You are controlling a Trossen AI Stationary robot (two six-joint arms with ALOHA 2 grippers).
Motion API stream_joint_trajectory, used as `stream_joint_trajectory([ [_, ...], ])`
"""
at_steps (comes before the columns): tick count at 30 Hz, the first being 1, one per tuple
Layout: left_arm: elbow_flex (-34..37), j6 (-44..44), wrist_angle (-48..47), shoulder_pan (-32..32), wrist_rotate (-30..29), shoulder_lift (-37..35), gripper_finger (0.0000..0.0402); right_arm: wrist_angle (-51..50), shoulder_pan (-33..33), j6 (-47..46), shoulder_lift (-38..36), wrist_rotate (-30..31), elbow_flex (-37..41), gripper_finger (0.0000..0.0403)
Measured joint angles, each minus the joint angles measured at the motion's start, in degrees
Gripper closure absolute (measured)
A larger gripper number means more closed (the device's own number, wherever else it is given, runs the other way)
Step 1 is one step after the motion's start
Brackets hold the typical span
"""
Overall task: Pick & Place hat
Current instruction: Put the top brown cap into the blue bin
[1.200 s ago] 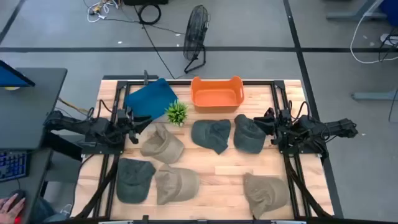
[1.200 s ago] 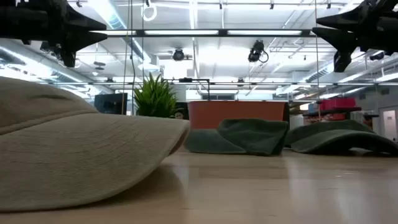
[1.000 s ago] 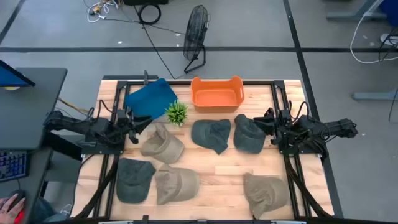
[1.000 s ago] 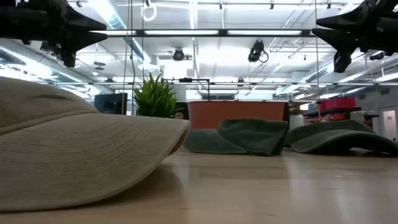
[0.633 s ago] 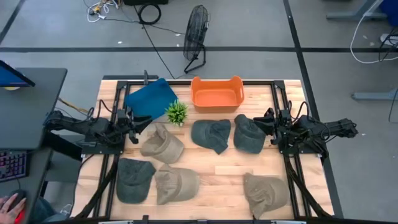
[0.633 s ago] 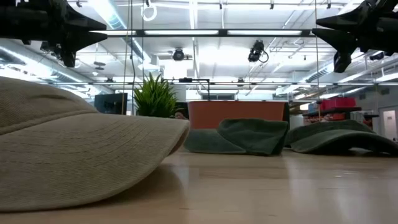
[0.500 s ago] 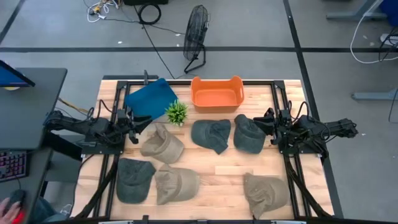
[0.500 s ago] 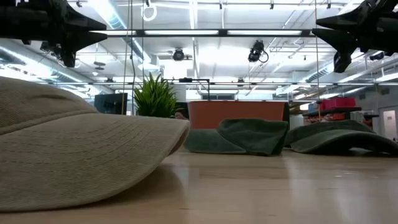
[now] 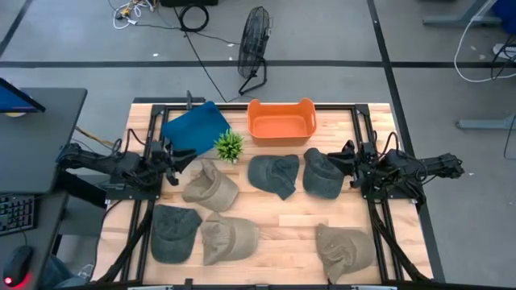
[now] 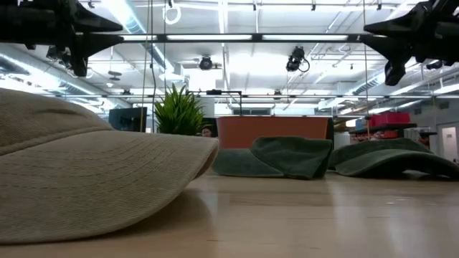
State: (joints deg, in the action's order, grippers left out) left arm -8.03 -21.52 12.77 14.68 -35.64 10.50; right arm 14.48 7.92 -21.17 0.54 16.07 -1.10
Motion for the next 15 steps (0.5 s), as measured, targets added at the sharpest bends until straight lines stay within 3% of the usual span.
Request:
stream_joint_trajectory([
  [4,-1.7,-0.2,-0.2,0.0,2.1,0.8,0.0287,1.6,0.0,-1.9,0.0,-2.1,0.0,0.0311],
  [8,-8.1,2.9,-2.7,0.0,3.6,5.0,0.0287,3.2,0.0,-3.2,0.4,-2.6,-1.0,0.0311],
  [15,-25.3,0.4,-22.0,-0.1,3.1,17.8,0.0287,-2.9,0.0,3.2,7.3,-3.5,-12.3,0.0311],
])
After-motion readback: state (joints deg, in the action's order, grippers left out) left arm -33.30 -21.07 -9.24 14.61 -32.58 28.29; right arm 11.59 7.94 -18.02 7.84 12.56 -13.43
